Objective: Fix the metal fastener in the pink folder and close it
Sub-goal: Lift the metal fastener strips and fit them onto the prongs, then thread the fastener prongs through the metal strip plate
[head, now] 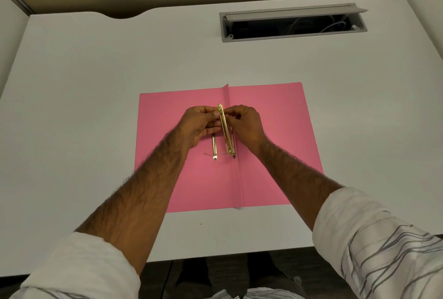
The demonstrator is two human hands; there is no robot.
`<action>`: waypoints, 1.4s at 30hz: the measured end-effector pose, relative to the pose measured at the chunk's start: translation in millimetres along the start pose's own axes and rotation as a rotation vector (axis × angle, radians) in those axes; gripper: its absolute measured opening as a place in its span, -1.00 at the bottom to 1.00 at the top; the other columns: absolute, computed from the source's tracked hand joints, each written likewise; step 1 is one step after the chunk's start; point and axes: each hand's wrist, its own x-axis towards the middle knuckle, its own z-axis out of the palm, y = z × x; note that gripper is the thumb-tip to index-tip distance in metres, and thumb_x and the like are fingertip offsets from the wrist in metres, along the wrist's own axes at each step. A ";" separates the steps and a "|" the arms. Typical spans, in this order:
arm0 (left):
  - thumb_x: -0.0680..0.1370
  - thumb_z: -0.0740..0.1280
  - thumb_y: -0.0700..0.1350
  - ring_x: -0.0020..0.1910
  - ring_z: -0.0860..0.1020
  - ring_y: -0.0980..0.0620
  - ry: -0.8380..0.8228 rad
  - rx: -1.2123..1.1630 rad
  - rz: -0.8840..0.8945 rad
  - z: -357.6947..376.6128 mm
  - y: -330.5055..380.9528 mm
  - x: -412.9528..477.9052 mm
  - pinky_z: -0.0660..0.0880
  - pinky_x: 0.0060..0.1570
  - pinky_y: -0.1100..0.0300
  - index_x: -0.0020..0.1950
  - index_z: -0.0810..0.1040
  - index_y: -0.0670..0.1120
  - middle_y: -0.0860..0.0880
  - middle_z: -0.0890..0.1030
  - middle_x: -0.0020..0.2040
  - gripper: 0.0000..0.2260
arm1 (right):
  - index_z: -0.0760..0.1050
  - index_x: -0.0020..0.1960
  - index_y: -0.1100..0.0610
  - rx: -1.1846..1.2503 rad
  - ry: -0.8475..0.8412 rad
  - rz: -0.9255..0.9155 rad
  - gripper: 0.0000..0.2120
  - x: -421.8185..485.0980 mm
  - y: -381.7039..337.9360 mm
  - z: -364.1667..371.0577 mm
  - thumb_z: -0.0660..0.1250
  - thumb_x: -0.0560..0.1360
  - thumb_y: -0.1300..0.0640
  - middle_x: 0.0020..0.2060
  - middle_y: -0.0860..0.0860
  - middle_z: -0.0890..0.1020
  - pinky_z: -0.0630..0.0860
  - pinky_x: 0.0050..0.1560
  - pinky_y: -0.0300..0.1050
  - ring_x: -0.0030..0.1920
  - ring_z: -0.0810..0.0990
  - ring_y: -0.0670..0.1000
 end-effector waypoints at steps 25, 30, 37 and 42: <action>0.58 0.34 -0.31 -0.29 0.62 -0.06 0.073 0.260 0.095 24.0 -14.2 -36.6 0.62 -0.30 0.17 0.09 0.62 -0.30 -0.19 0.67 -0.15 -0.87 | 0.62 0.11 0.14 -0.303 0.000 0.135 -0.81 -83.1 6.0 -10.3 0.41 0.50 0.21 -0.20 -0.03 0.64 0.44 -0.24 -0.35 -0.34 0.51 -0.18; 0.59 0.33 -0.24 -0.02 0.63 -0.03 0.231 0.687 0.331 14.1 -25.6 -54.8 0.58 -0.01 0.22 0.25 0.62 -0.20 -0.09 0.67 0.09 -0.76 | 0.62 0.04 0.20 -0.084 -0.008 0.292 -0.84 -79.9 -5.2 -9.7 0.38 0.47 0.28 -0.27 0.10 0.70 0.64 -0.27 -0.11 -0.41 0.62 0.01; 0.48 0.47 -0.15 -0.05 0.58 0.08 0.053 0.899 0.390 6.5 -83.7 -100.2 0.53 -0.04 0.22 0.30 0.58 0.01 0.03 0.61 0.11 -0.61 | 0.61 -0.04 0.30 0.298 -0.046 0.445 -0.86 -81.7 -14.6 -8.3 0.43 0.41 0.38 -0.27 0.24 0.68 0.44 -0.52 -0.25 -0.51 0.57 -0.05; 0.55 0.41 -0.06 -0.01 0.61 0.06 0.214 0.922 0.540 9.1 -93.9 -107.0 0.43 -0.09 0.26 0.29 0.57 0.02 0.03 0.64 0.12 -0.70 | 0.60 -0.03 0.37 0.399 -0.079 0.440 -0.87 -80.7 -18.7 -8.6 0.41 0.42 0.39 -0.26 0.28 0.68 0.43 -0.56 -0.25 -0.53 0.56 -0.03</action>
